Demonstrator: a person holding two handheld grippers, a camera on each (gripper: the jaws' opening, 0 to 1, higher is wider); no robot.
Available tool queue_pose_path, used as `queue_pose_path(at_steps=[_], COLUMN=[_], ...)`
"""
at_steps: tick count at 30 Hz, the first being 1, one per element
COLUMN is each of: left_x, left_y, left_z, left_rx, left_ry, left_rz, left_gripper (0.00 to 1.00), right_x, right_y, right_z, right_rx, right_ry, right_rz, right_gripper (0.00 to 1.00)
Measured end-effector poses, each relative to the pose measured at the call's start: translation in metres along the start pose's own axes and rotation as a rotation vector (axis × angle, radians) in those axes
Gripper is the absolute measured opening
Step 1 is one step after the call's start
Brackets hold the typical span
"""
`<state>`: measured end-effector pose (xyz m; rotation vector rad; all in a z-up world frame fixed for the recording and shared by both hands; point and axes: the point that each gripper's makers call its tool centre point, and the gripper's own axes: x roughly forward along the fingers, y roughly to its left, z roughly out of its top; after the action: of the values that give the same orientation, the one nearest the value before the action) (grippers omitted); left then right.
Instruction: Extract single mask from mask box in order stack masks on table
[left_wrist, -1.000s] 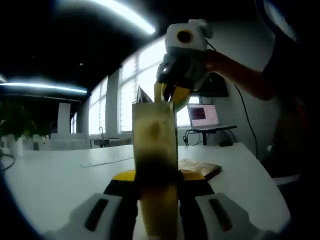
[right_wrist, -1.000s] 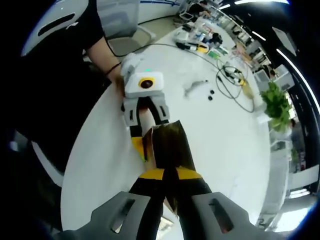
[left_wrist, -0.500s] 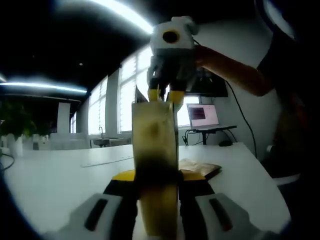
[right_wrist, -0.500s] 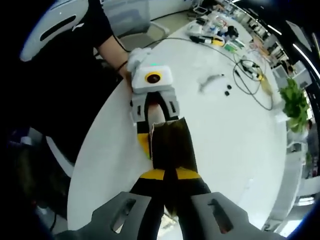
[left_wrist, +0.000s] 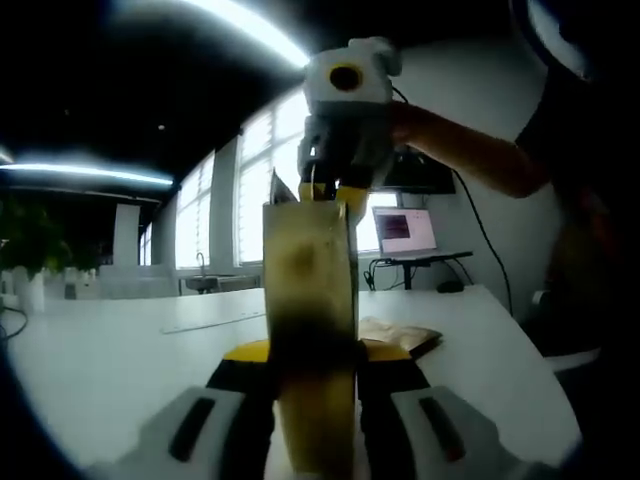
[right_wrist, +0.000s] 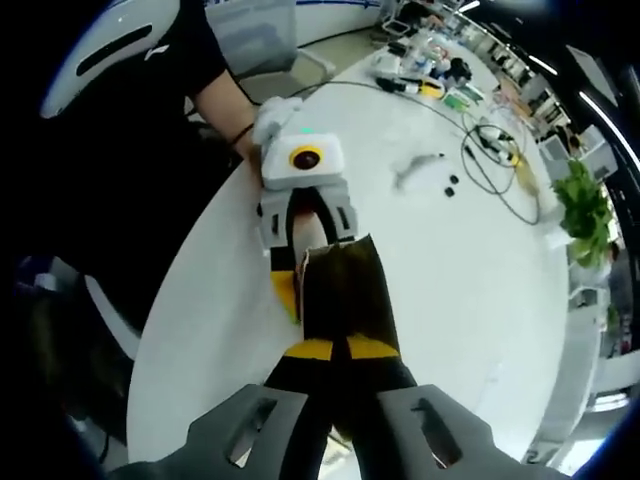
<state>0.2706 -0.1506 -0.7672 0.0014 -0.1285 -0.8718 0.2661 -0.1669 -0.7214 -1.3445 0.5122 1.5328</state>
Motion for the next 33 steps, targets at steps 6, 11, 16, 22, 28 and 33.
queue_pose_path(at_steps=[6,11,16,22,28,33], left_x=[0.0,0.0,-0.001,-0.001,-0.001,-0.001], left_y=[0.0,0.0,0.001,0.001,0.002,0.001], left_z=[-0.001,-0.001,0.001,0.0,-0.001,-0.001], left_rx=[0.002,0.0,-0.019,-0.016,-0.004,-0.007], left_ry=[0.004,0.003,-0.003,0.002,0.008,0.009], left_rz=[0.0,0.0,0.001,0.005,0.009,0.008], left_gripper=[0.33,0.33,0.33,0.33,0.33,0.33], right_x=[-0.01,-0.019,-0.03,-0.039,-0.05,-0.056], right_y=[0.0,-0.002,-0.003,-0.001,-0.003,-0.003], right_z=[0.001,0.004,0.006,0.004,0.004,0.007], right_rx=[0.026,0.027,0.019,0.039,0.069,0.054], right_ry=[-0.048,-0.069,-0.102,-0.139,-0.19,-0.192], right_rz=[-0.022,-0.067,-0.12,-0.152,-0.192,-0.233], right_gripper=[0.0,0.0,0.0,0.0,0.0,0.0])
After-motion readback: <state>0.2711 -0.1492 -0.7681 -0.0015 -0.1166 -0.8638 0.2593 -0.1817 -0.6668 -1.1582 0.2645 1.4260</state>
